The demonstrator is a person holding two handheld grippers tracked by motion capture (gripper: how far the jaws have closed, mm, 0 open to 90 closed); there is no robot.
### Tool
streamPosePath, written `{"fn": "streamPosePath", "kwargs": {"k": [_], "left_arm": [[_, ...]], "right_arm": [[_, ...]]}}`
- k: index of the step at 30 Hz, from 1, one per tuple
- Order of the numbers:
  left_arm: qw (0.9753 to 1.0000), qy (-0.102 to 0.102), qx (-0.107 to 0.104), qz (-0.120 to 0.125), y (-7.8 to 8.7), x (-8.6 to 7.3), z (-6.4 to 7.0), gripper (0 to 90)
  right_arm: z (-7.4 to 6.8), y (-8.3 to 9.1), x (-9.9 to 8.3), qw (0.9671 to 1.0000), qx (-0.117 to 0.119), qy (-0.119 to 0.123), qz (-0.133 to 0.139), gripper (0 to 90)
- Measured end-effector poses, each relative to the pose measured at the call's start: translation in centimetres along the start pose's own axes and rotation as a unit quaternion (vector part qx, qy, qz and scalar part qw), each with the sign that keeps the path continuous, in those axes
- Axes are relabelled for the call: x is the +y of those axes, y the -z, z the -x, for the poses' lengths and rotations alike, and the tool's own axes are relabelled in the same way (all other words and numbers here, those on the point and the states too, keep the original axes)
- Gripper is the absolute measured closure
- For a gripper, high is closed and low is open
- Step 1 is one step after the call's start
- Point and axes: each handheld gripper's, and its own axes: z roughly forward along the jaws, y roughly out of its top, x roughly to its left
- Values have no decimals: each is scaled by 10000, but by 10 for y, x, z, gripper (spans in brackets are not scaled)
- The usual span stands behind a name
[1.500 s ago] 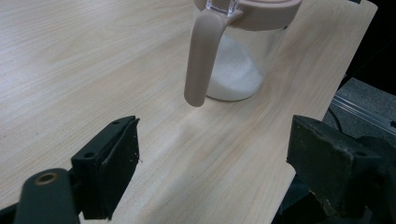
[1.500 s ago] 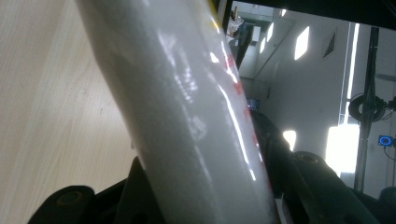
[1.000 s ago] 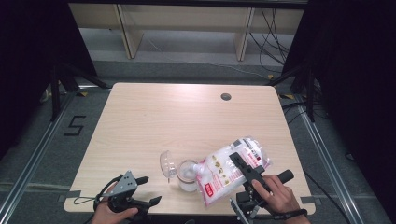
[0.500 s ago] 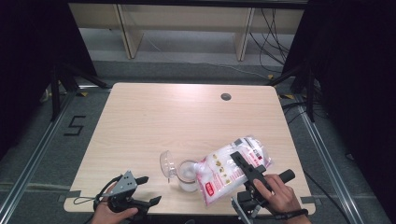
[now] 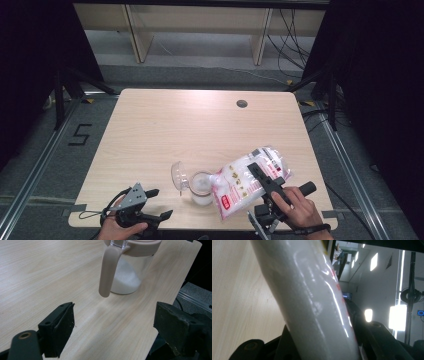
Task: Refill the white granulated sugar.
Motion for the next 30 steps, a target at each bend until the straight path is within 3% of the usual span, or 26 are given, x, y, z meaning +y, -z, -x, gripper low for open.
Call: {"fn": "streamPosePath", "kwargs": {"k": [1,3,4,5,6,9,11,12,14,15,18,19,22,23,25,30], "left_arm": [[10000,-9,12,-14,0,0,0,166],[9999,-98,60,-101,1,0,-1,166],[9999,-101,58,-103,1,0,-2,166],[9999,-98,53,-100,1,0,-1,166],[10000,9,-19,3,0,0,1,166],[10000,-1,-16,6,0,0,0,166],[10000,-55,-31,18,0,0,-1,166],[9999,-95,-44,44,0,0,-1,166],[9999,-95,-25,24,0,0,-1,166],[9997,-222,30,-83,1,1,-3,166],[10000,19,-36,20,0,0,0,166],[10000,-64,-37,25,1,0,-1,166],[9999,-73,-41,67,0,0,-1,166],[9999,-50,-45,89,0,0,-1,166],[9999,-90,-46,60,0,0,-1,166],[9999,-80,-44,60,0,0,-1,166]], "right_arm": [[-1,0,1,10000,27,-78,-11,652],[1,1,2,10000,-38,-13,46,652],[-1,2,2,9998,-15,-208,-4,652],[2,1,2,9999,-21,-100,44,652],[3,2,2,9999,-51,-131,56,652],[3,2,1,9999,-52,-124,33,653],[3,1,0,9999,-79,-105,41,653],[0,2,-1,9997,-16,-254,-44,653],[2,1,-2,9999,-68,-117,9,653],[2,2,-3,9999,-58,-140,-6,653],[-1,4,-3,9994,4,-338,-101,653],[3,3,-3,9999,-68,-120,-9,653],[3,3,-2,9997,-55,-224,18,653],[4,3,-2,9998,-116,-132,37,653],[0,4,-2,9990,-31,-431,-68,653],[4,3,-3,9998,-97,-154,0,654]]}}
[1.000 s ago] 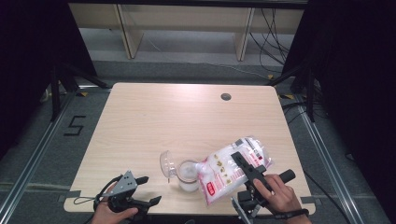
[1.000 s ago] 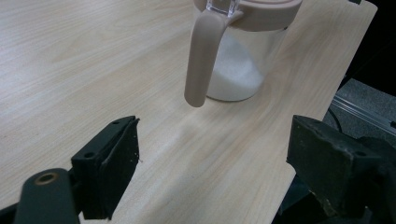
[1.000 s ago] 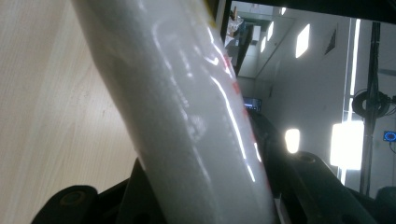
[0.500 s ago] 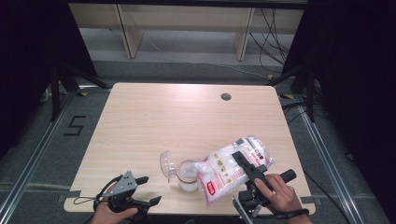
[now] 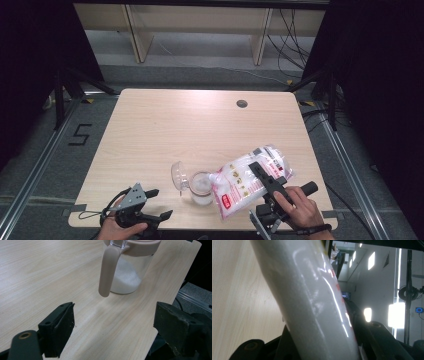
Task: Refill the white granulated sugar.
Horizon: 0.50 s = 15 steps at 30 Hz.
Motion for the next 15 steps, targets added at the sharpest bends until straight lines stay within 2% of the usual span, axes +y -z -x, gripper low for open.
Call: {"fn": "streamPosePath", "kwargs": {"k": [7,8,9,10,12,13,15], "left_arm": [[10000,15,5,7,0,0,0,166],[9999,-89,42,-84,1,0,-2,166],[10000,-53,40,-52,1,0,-1,166],[10000,-47,41,-59,1,0,-1,166],[10000,-27,22,-29,1,0,-1,166],[10000,-43,12,-34,1,0,-1,166],[10000,-27,-2,1,1,0,-1,166]], "right_arm": [[1,0,0,10000,-11,61,-6,654],[0,0,0,10000,4,13,-9,654],[-3,0,0,9998,68,-166,-67,654],[-2,0,1,9999,63,-79,-64,654],[-2,0,2,10000,54,-58,-59,654],[0,-1,2,9999,12,121,8,654],[0,-1,2,9999,20,113,12,654]]}}
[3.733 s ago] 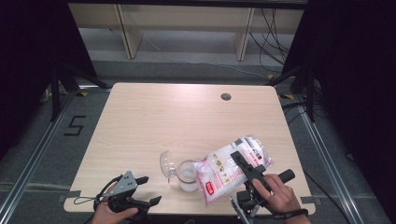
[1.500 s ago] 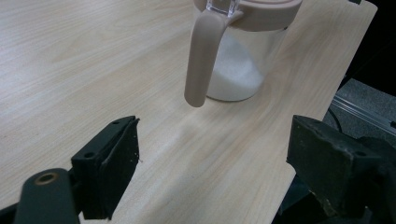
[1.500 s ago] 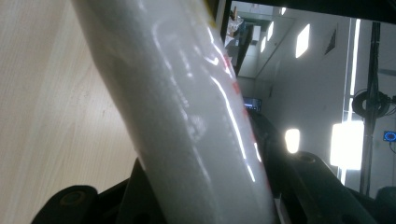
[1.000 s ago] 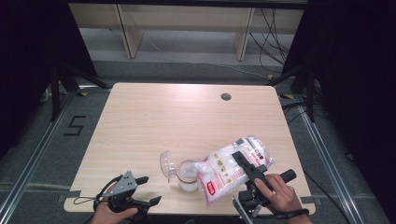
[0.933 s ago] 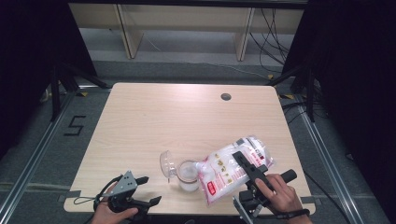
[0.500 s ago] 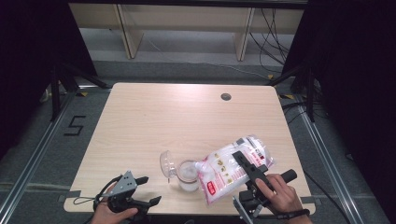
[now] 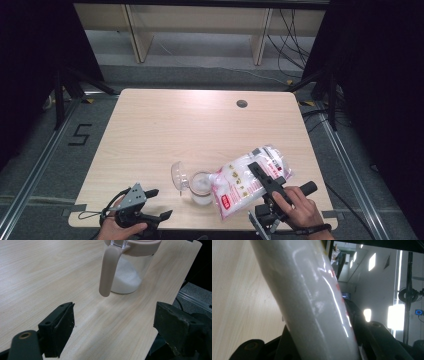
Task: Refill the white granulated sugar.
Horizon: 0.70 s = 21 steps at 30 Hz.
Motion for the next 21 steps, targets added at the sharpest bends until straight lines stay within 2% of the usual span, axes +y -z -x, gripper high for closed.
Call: {"fn": "streamPosePath", "kwargs": {"k": [1,3,4,5,6,7,8,10,11,14,16,17,19,20,21], "left_arm": [[9999,148,30,2,0,-1,2,167],[10000,-2,23,-26,0,0,-1,166],[10000,24,33,-47,1,0,0,167],[10000,-15,26,-53,1,0,0,166],[9999,126,36,-28,0,0,1,166],[10000,62,24,-63,1,0,1,166],[9999,122,34,-29,0,0,1,166],[10000,-1,14,-40,0,0,0,166],[9999,155,41,-18,-1,-1,3,167],[9999,136,23,15,0,0,1,166],[9998,171,79,3,2,1,-1,166],[9999,114,127,4,3,0,-3,166],[9997,201,100,57,3,0,-2,166],[9998,163,83,40,3,0,-3,166],[9998,153,78,64,3,0,-3,166]], "right_arm": [[0,0,0,10000,-1,-2,7,654],[-1,0,0,10000,-1,-10,16,654],[-4,0,0,9998,39,-188,-37,654],[-1,-1,1,10000,10,-31,17,654],[-1,-1,1,10000,14,-49,17,654],[-1,-1,1,10000,1,-43,26,654],[-2,-1,1,10000,24,-72,14,654],[0,0,0,10000,11,-14,23,654],[0,0,0,10000,0,-6,10,654],[-3,1,-2,9995,54,-299,-67,654],[0,1,-2,10000,-10,-47,-2,655],[0,1,-2,10000,-2,-5,-18,655],[-1,0,-2,10000,19,-9,-15,654],[-2,0,-2,10000,26,-33,-4,655],[-6,0,-2,9994,138,-286,-119,655]]}}
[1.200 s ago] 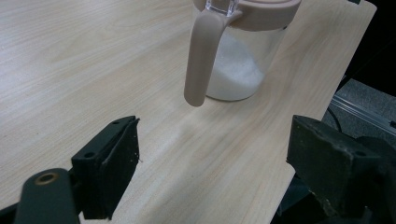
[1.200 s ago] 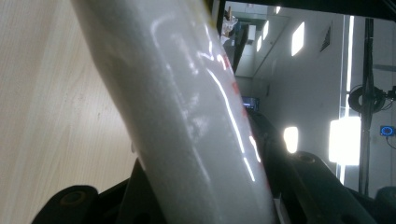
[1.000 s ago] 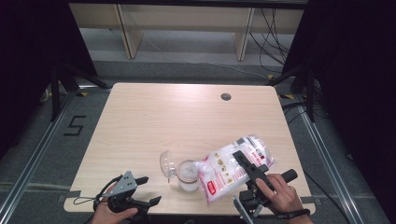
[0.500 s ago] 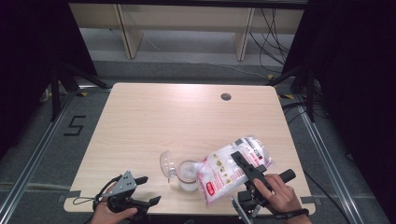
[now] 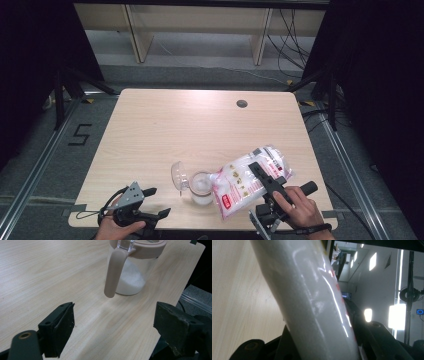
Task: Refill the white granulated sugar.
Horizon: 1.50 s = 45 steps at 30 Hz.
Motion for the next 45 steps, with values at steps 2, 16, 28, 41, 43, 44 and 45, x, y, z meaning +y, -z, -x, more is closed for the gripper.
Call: {"fn": "streamPosePath", "kwargs": {"k": [2,16,28,41,43,44,45], "left_arm": [[10000,3,-3,-53,0,0,1,166],[9999,-134,-20,-83,0,0,1,166],[9999,-137,-29,-53,-3,-1,3,166],[9996,-224,56,-144,0,0,3,166],[9997,-201,33,-140,0,0,3,167],[9997,-200,34,-117,-1,-1,3,166],[9997,-193,16,-159,-1,-1,2,167]], "right_arm": [[3,-2,1,9994,-77,305,107,655],[1,-3,3,9992,-21,373,160,656],[-1,-3,5,9990,15,436,125,657],[-4,-3,4,9999,83,69,111,666],[-2,-4,4,9997,34,147,177,667],[-4,-3,4,9999,48,35,134,668],[-2,-4,4,9997,17,159,208,669]]}}
